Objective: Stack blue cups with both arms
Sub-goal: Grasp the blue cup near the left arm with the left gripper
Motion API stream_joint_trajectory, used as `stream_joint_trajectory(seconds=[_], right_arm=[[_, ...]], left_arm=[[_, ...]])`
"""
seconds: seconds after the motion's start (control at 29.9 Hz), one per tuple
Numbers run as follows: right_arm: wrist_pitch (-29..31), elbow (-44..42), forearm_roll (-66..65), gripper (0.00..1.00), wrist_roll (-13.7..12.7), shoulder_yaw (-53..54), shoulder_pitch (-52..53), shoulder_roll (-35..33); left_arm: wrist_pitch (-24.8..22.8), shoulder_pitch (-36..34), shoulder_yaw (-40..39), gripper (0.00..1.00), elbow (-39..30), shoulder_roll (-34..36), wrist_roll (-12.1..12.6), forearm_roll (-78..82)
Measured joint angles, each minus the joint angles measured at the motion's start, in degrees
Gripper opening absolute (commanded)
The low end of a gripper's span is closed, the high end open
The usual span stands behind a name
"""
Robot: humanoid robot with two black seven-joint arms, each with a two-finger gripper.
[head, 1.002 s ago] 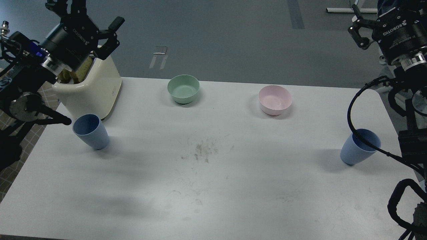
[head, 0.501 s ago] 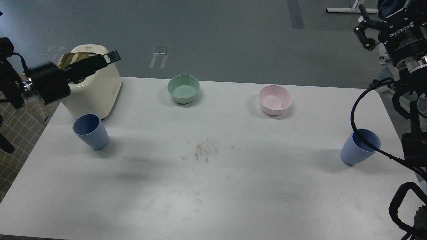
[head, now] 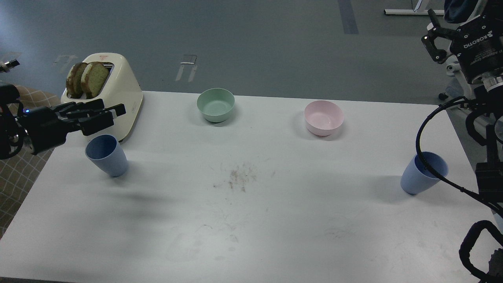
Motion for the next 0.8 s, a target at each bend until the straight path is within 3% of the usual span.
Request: stream_joint_trajectory(seconds=[0.43, 0.8], right_arm=[[0.00, 5.39, 0.00, 1.00, 0.00, -0.13, -3.96, -0.35], [0.00, 5.23, 0.00, 1.00, 0.00, -0.11, -4.81, -0.41]], left_arm=[[6.03, -0.10, 9.07, 0.78, 13.77, -4.14, -1.50, 6.38], [6.06, -1.05, 9.15, 0.78, 15.47, -5.54, -1.40, 5.44]])
